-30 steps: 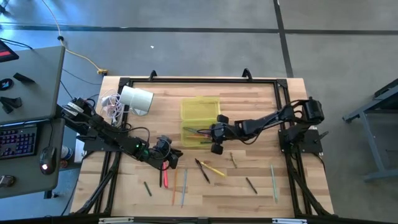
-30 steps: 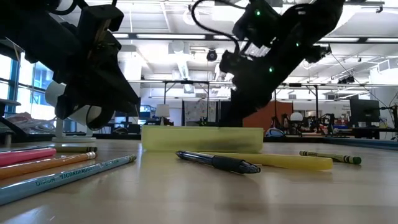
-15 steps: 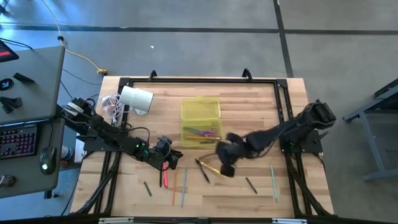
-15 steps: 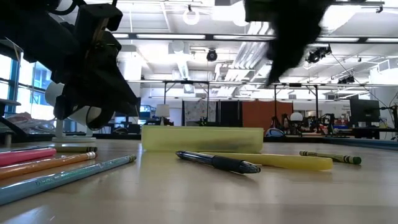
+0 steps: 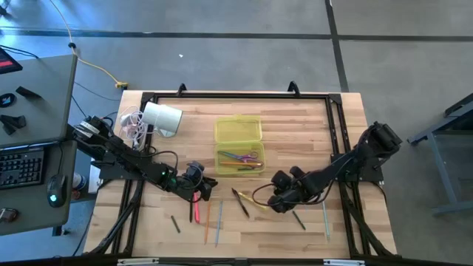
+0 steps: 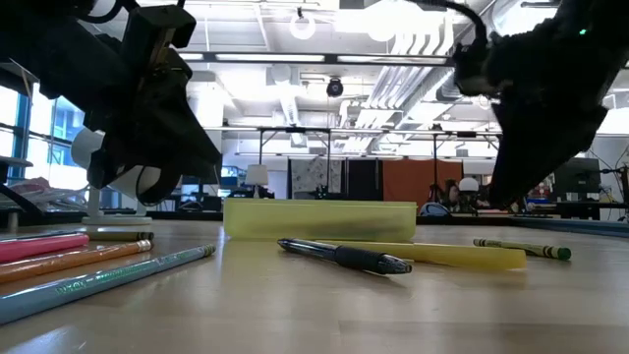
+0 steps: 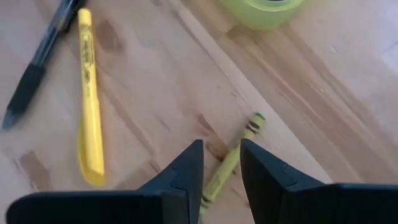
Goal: Pick & place school supplies into a supply box
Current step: Put the green crayon into the supply box, then put the light green pencil into the supply box, then put the green crayon into the supply box
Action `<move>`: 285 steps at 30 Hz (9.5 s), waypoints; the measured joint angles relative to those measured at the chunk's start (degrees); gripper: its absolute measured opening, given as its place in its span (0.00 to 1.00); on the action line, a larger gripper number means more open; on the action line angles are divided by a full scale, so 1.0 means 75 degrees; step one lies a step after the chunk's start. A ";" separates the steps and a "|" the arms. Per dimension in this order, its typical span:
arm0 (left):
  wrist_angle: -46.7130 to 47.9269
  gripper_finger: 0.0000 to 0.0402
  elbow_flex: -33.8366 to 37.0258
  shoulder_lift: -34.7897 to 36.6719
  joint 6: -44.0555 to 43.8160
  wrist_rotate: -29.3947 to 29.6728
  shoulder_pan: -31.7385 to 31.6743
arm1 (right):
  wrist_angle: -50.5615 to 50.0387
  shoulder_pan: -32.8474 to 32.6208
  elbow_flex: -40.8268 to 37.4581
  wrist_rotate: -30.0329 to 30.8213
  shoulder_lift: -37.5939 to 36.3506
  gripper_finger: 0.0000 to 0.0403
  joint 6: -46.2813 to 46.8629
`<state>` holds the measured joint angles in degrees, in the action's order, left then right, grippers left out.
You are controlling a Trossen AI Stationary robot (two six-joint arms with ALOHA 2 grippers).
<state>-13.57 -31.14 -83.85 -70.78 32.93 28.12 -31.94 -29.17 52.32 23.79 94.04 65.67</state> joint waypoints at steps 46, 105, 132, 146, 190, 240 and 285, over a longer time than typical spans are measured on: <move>0.0004 0.31 0.0000 0.0000 -0.0001 0.0152 0.0000 | 0.2485 0.0447 -0.1493 0.0007 0.0028 0.03 -0.2878; 0.0027 0.31 0.0000 -0.0003 0.0061 0.0325 0.0000 | 0.0455 -0.0375 0.1796 -0.2019 0.0061 0.19 -0.2756; 0.0004 0.31 0.0000 -0.0003 0.0027 0.0344 0.0000 | -0.6150 -0.4086 0.1903 -0.3346 0.0064 0.19 0.5027; -0.0002 0.31 0.0000 -0.0003 -0.0028 0.0417 -0.0001 | -0.5286 -0.3820 0.0288 -0.3563 -0.0549 0.19 0.4709; 0.0010 0.31 0.0000 -0.0003 0.0002 0.0685 -0.0006 | -0.0247 -0.2318 -0.1345 -0.3085 -0.0872 0.20 0.3509; 0.0065 0.31 0.0003 -0.0003 0.0002 0.0676 0.0003 | 0.5703 0.3289 0.1169 -0.0955 0.1137 0.00 -0.9788; 0.4257 0.31 0.0006 0.1337 0.4408 -0.1239 -0.0047 | 0.3578 0.1155 0.0485 -0.2202 -0.1473 0.31 -0.6908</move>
<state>18.35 -31.09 -73.82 -37.72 23.63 27.77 -5.10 -20.51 55.95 7.27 82.99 13.86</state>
